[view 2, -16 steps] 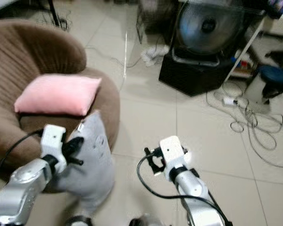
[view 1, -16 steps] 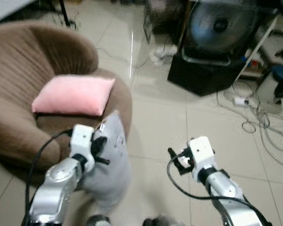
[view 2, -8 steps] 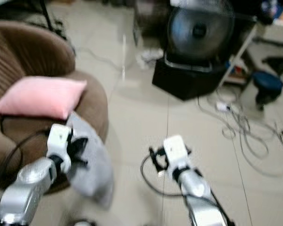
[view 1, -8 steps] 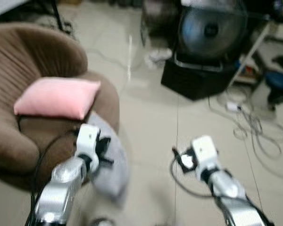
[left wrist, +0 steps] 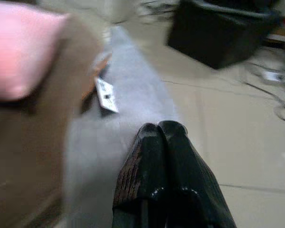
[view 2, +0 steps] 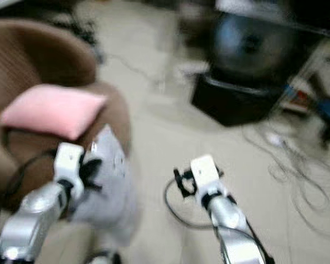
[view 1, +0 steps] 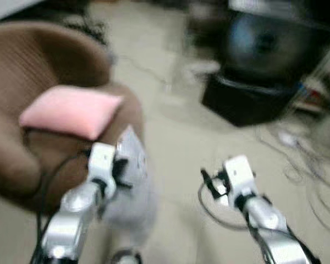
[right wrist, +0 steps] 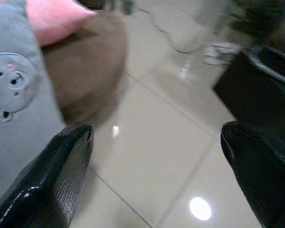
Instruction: Move the pillow to the sofa from floor
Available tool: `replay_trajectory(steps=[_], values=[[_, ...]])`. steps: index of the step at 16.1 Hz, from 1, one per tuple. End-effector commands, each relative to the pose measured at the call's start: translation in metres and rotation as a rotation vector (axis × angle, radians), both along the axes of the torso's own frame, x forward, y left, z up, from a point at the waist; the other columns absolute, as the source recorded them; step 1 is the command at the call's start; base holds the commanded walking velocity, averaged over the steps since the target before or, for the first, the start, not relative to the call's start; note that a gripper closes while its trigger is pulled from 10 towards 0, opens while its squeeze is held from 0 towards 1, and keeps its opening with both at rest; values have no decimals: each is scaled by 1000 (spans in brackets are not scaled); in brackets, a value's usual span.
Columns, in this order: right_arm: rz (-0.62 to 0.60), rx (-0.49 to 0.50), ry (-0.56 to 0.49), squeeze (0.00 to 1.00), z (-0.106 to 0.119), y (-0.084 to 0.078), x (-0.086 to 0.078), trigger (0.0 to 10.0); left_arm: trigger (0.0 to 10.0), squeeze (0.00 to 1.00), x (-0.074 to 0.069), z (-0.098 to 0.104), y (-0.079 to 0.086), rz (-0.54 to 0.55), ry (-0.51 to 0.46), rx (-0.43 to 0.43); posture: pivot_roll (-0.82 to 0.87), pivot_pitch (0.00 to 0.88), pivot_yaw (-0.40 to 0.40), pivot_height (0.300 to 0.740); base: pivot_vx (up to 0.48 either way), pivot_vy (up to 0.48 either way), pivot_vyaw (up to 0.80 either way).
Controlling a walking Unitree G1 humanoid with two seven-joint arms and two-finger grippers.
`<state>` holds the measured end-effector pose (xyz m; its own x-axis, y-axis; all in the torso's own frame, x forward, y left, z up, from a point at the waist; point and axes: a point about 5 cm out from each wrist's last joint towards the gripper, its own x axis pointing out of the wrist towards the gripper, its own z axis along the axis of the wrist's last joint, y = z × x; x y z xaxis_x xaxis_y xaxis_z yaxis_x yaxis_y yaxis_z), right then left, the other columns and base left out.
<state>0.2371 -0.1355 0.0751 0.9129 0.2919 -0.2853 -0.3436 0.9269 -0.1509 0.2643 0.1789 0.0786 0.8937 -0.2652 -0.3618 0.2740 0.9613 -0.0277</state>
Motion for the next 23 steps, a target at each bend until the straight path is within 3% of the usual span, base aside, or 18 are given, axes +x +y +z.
replay_trajectory(steps=[1,7,14,16,17,18,21,23], values=[[18,-3,-1,439,1,5,0,10000,0,0,4,9,2,14,-46,-1,-14,144,-71,740,450,0,731],[48,1,8,471,-1,7,2,10000,0,0,7,10,-3,-2,-54,29,-10,131,-73,740,428,-91,687],[66,-6,9,514,-2,10,2,10000,0,0,10,6,-4,5,-61,100,-10,116,-73,740,0,-461,653],[49,11,21,471,-4,9,3,10000,0,0,10,6,-4,5,-68,117,-6,115,-73,740,0,-480,641],[42,9,26,365,-4,8,4,10000,0,0,11,7,-3,12,-73,124,-5,114,-73,740,0,-480,0],[40,12,26,325,-4,8,5,10000,0,0,12,7,-1,24,-79,136,-4,112,-74,740,0,-480,0],[43,15,21,325,-4,10,5,10000,0,0,14,8,3,45,-83,145,0,114,-73,740,0,-480,0],[66,10,4,404,-2,12,6,10000,0,0,14,6,5,68,-80,147,3,121,-74,740,0,-461,366]])
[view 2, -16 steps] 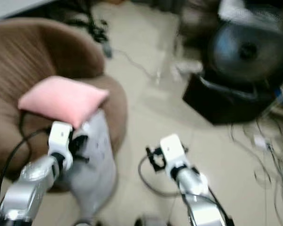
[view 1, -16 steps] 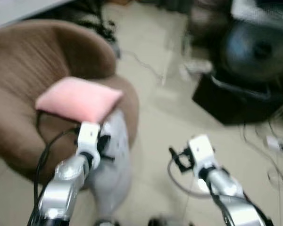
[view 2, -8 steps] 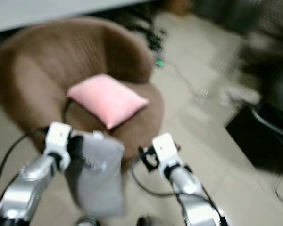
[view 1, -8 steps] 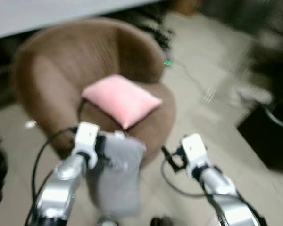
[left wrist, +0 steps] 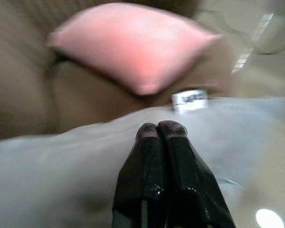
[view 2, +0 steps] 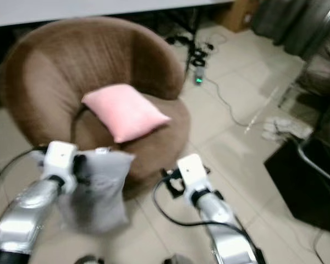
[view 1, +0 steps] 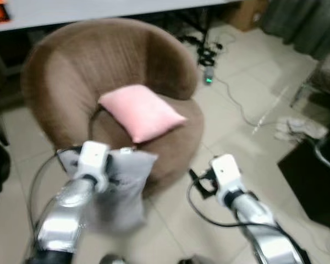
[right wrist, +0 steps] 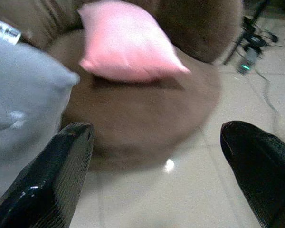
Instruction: Move the pillow to the sofa from floor
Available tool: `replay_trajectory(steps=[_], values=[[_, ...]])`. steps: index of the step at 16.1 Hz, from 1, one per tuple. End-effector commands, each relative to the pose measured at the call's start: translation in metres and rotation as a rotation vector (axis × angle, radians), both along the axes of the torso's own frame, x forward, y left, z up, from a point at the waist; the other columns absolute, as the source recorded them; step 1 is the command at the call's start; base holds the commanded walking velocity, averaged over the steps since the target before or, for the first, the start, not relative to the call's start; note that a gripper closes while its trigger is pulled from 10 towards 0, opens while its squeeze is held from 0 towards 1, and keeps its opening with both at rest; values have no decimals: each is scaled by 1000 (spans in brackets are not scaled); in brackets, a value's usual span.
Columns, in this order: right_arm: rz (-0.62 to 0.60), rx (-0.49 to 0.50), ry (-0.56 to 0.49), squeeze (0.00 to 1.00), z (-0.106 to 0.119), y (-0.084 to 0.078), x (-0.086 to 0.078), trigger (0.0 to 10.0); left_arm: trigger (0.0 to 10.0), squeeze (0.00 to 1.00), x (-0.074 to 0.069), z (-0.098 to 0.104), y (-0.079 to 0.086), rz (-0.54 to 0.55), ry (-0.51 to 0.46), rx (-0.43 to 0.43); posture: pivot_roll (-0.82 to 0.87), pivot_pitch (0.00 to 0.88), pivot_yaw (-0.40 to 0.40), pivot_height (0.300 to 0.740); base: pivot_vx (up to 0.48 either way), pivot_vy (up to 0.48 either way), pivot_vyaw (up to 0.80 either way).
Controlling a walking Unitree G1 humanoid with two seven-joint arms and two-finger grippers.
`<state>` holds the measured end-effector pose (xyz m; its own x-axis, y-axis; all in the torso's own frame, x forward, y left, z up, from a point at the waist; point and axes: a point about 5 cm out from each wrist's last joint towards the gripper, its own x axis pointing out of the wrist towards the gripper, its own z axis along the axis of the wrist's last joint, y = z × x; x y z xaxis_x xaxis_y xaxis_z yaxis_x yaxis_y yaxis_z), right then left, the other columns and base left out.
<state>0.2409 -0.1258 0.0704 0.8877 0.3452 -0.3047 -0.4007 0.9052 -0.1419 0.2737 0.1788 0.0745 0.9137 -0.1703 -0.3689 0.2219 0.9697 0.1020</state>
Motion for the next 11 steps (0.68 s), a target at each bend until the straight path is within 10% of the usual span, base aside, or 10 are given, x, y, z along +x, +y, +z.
replay_trajectory(steps=[1,11], values=[[13,9,-22,427,3,3,2,10000,0,0,5,11,6,19,-59,20,3,123,-75,740,0,-439,669],[12,19,11,412,-3,5,3,10000,0,0,6,12,12,106,-69,-20,19,151,-82,740,256,-239,511]])
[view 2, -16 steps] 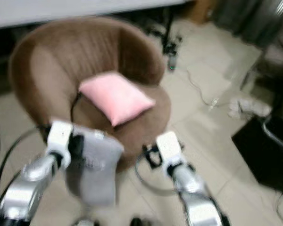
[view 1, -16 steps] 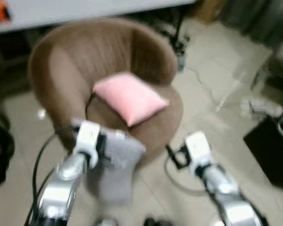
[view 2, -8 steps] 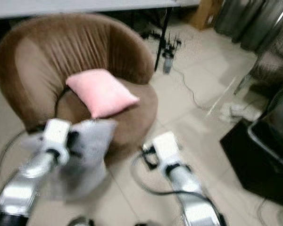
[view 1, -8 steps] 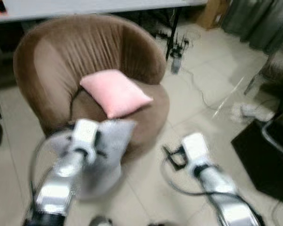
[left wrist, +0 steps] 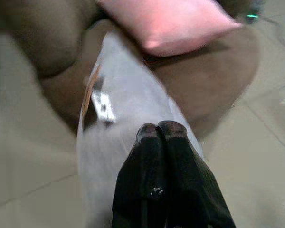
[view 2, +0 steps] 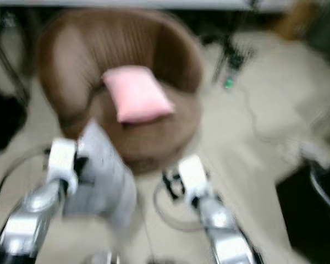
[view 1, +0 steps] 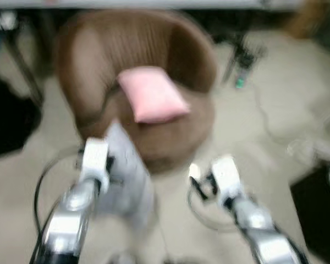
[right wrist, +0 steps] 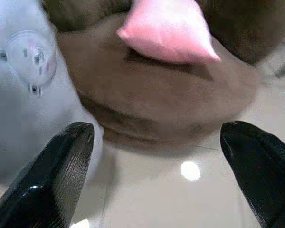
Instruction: Move the pillow to the sofa from floor
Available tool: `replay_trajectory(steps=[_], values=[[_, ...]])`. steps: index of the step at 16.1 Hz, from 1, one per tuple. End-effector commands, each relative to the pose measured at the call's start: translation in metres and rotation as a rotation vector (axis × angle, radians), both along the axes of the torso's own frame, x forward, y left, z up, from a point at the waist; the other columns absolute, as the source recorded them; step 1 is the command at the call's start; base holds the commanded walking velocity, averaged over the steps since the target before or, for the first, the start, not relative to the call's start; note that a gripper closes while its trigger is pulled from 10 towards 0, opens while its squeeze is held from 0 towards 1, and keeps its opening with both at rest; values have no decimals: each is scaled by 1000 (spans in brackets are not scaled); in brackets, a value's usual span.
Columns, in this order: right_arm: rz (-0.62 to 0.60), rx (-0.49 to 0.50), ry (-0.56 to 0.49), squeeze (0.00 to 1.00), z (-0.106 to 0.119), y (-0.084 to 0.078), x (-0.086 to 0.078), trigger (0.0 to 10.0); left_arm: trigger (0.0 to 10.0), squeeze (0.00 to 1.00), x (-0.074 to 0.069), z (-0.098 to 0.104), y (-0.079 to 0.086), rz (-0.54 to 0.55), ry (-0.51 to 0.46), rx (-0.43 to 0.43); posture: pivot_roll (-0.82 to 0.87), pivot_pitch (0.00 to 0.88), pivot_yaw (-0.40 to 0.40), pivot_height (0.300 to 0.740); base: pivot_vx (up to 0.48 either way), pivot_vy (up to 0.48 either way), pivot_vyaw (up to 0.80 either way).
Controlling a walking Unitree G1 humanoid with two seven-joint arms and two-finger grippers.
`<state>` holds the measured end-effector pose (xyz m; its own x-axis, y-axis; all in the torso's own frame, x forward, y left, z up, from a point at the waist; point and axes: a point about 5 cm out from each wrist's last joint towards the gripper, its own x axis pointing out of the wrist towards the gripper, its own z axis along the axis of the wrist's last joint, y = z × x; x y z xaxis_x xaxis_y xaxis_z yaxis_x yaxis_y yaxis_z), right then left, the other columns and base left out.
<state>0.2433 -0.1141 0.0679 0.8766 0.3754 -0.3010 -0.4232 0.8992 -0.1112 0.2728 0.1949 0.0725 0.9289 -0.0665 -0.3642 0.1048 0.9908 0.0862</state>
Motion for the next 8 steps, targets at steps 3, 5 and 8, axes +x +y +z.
replay_trajectory(steps=[3,5,8], values=[[-14,-12,13,388,-4,-8,2,10000,0,0,9,17,-3,3,-76,-15,22,154,-83,740,427,92,0],[-10,-13,15,388,-5,-8,2,10000,0,0,10,19,-2,3,-86,-8,23,156,-85,740,334,345,0],[-11,-15,19,384,-7,-9,1,10000,0,0,11,21,-1,13,-91,-19,22,162,-86,740,334,345,0]])
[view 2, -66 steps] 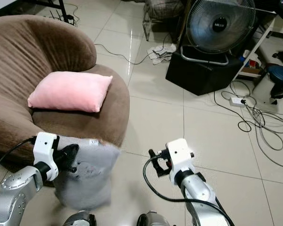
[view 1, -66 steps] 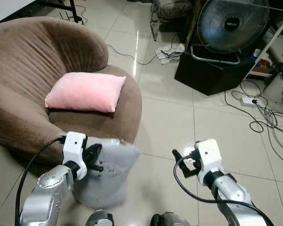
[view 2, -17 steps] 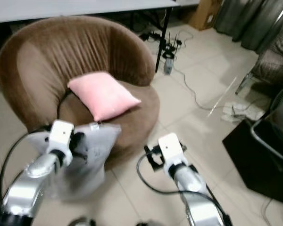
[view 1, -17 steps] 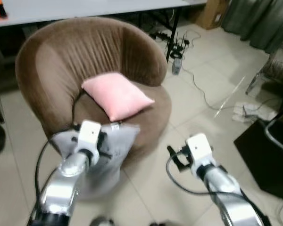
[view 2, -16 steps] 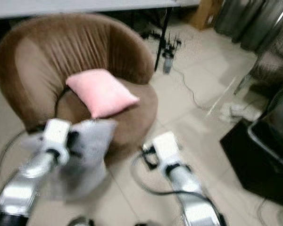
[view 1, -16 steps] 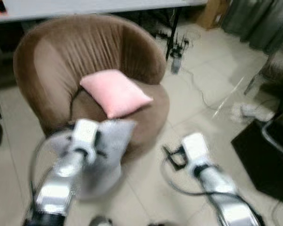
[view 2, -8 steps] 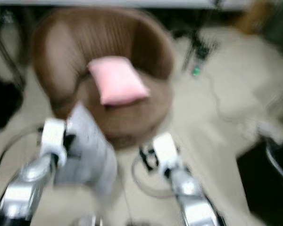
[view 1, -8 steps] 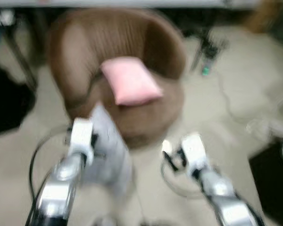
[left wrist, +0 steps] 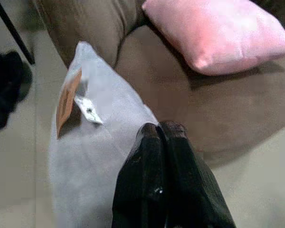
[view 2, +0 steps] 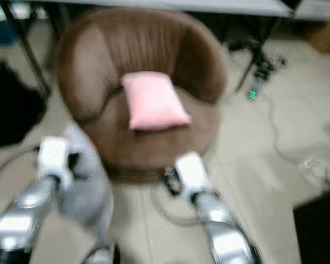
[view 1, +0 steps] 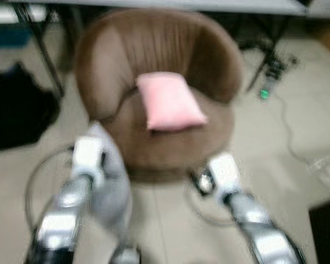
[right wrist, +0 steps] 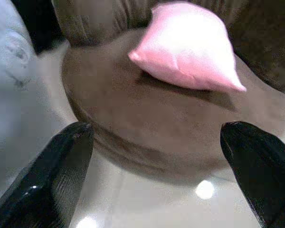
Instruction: Move the pillow to the sofa from floor
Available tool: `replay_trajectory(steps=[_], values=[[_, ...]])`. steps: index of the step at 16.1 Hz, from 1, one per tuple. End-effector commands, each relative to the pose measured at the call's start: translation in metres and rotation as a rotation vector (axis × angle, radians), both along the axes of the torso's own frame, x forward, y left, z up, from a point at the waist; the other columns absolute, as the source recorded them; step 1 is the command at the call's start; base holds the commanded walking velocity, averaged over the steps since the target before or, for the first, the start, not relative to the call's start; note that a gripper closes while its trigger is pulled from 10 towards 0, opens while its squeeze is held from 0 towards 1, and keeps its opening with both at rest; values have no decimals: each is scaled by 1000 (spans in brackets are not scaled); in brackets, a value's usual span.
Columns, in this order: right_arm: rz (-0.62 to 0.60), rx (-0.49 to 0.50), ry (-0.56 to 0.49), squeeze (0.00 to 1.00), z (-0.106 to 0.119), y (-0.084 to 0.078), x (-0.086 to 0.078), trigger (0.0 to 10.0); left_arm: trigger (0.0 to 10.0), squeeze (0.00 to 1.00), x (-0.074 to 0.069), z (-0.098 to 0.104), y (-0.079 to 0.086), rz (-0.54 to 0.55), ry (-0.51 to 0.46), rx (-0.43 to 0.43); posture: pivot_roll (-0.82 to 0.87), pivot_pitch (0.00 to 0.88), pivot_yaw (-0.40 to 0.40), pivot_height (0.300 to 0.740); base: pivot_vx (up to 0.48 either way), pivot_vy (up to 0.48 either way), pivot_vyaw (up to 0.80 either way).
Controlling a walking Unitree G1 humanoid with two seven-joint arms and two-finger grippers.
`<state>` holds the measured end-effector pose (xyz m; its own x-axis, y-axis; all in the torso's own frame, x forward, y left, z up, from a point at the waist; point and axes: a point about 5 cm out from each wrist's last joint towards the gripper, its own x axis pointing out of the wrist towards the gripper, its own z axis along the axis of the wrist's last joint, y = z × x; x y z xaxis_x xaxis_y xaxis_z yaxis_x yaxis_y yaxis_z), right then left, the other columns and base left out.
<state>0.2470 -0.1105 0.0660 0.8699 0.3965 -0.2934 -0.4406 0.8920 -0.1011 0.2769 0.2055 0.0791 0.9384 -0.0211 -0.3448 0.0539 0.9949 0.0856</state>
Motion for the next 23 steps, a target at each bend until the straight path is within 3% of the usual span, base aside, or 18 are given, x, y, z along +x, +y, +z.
replay_trajectory(steps=[1,4,11,13,17,18,23], values=[[-36,-30,19,388,-6,-14,-3,10000,0,0,7,15,-12,-38,-71,-15,21,166,-86,740,300,375,0],[-29,-34,2,443,-5,-14,-3,10000,0,0,8,16,-13,-57,-70,40,20,165,-82,740,361,249,244],[-33,-21,18,400,-9,-12,-5,10000,0,0,17,24,-14,-84,-105,89,21,143,-74,740,444,0,204],[-31,-16,16,396,-9,-10,-5,10000,0,0,20,25,-13,-94,-105,140,21,139,-71,740,437,0,0],[-21,-17,11,396,-9,-7,-4,10000,0,0,21,20,-16,-138,-54,176,17,136,-68,740,77,-415,0],[-19,-17,10,400,-9,-7,-4,10000,10000,0,20,19,-17,-146,-43,163,17,137,-66,740,0,-469,0],[-16,-17,6,400,-8,-5,-4,10000,10000,0,24,24,-11,-110,-80,185,16,138,-62,740,56,-173,0]])
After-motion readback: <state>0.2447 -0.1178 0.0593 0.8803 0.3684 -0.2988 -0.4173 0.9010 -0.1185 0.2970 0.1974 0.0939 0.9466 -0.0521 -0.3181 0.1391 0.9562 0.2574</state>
